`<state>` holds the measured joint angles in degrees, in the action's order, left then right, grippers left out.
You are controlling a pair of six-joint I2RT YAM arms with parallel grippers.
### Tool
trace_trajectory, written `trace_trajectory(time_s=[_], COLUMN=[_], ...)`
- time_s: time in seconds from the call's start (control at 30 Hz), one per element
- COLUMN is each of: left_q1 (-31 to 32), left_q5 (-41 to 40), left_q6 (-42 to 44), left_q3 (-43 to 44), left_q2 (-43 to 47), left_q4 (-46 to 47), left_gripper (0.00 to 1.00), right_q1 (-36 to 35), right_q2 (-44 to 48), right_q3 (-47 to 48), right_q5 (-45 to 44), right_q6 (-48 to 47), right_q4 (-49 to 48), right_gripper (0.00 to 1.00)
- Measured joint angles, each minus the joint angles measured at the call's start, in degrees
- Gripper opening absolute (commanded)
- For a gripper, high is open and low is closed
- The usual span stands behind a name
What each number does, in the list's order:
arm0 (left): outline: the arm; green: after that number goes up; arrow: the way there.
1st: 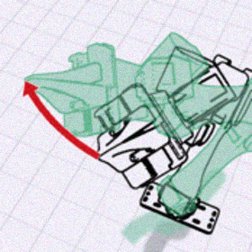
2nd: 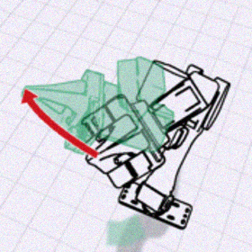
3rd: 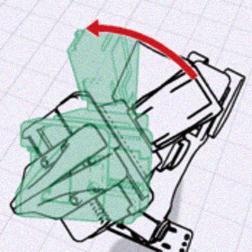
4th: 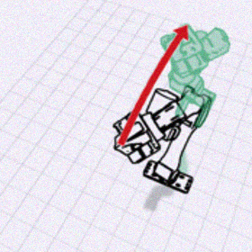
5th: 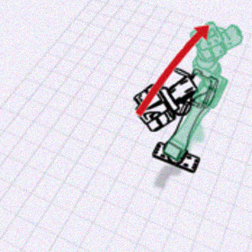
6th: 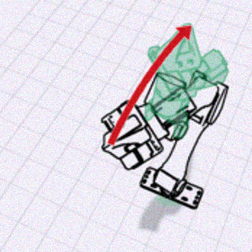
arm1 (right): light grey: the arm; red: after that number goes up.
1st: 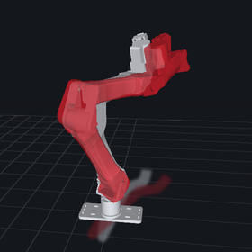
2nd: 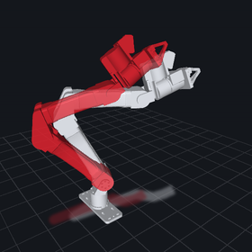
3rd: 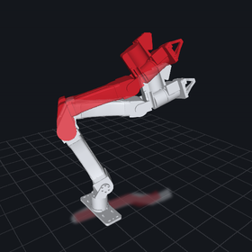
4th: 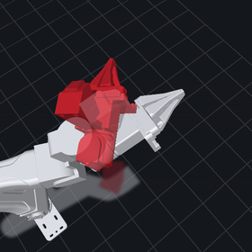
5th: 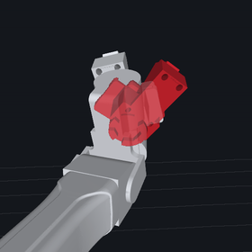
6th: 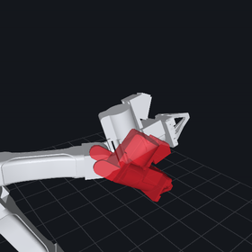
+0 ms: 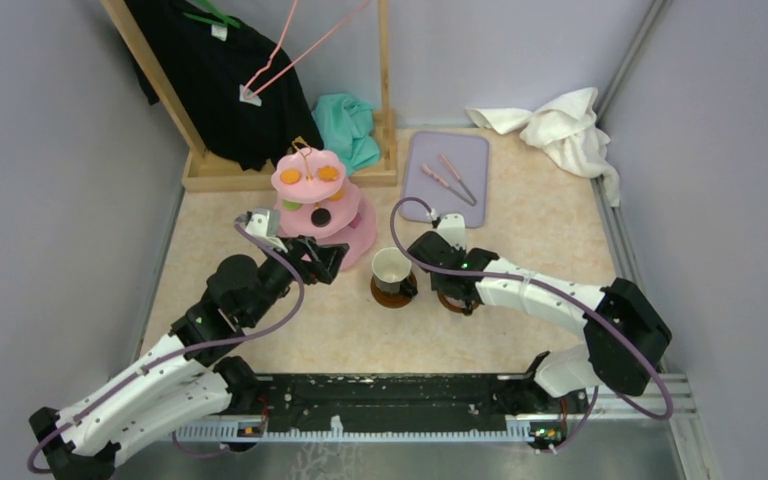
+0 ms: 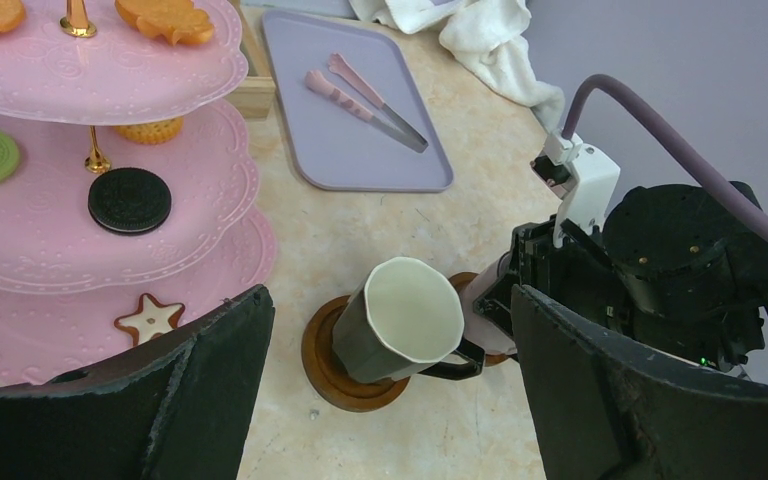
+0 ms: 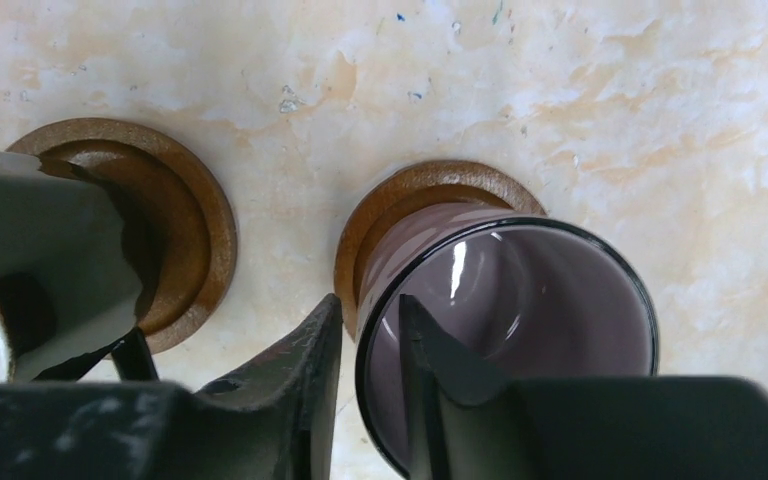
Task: Serve the afternoon tea
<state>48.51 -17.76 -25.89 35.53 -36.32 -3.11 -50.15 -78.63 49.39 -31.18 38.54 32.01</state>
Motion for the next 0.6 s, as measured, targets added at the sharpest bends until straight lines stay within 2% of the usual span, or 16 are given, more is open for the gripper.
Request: trace_trajectory(time_s=[0.07, 0.13, 0.43, 0.6], left_q1=[0.00, 0.00, 0.00, 0.00], left_q5=[0.00, 0.02, 0.04, 0.04], left_q6=[-0.02, -0.02, -0.02, -0.04], left_q3=[-0.02, -0.02, -0.09, -0.11], left_q2=[0.00, 0.00, 0.00, -0.13], left_q4=[0.00, 0.00, 0.02, 0.02], left_gripper=[0.93, 0.93, 0.93, 0.93], right_q1=[0.00, 0.00, -0.42, -2.95], right_q2=[0.00, 0.00, 0.00, 0.02], right_q3=[0.00, 0.00, 0.07, 1.70], right_q5=[-0.17, -0.24, -0.55, -3.10], right_q6=[-0.11, -0.48, -1.09, -1.53], right_q4=[-0.26, -0.50, -0.66, 1.11], right_gripper=[0.45, 0.49, 0.52, 0.52])
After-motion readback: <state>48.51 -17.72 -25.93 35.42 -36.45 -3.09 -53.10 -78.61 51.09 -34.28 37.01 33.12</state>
